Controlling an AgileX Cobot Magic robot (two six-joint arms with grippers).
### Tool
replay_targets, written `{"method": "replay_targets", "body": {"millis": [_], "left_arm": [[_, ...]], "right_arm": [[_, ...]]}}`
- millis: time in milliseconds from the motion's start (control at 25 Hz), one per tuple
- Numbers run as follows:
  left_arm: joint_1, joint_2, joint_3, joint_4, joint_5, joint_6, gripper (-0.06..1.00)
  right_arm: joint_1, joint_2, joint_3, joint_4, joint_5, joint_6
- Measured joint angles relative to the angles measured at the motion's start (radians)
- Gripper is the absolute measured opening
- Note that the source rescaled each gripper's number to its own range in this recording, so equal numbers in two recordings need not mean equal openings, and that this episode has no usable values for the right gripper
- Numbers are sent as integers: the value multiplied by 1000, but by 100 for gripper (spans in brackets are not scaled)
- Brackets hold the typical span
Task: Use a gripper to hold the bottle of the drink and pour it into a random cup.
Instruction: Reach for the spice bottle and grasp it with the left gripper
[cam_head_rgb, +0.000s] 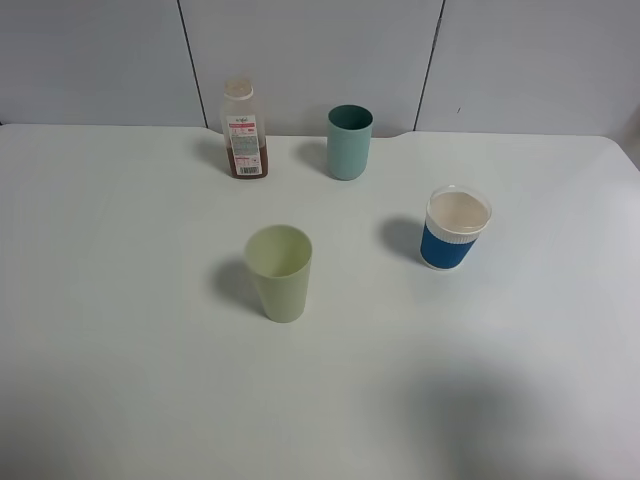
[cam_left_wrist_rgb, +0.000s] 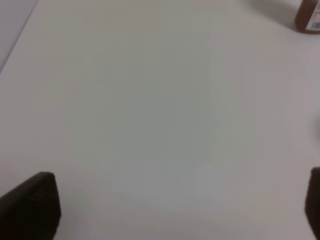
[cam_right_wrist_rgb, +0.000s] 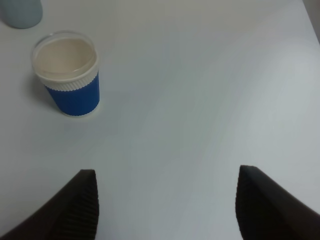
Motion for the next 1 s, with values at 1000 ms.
{"method": "replay_targets", "body": {"millis": [1000], "left_arm": [[0, 0, 0, 0, 0, 0, 100]], "right_arm": [[0, 0, 0, 0, 0, 0]]}}
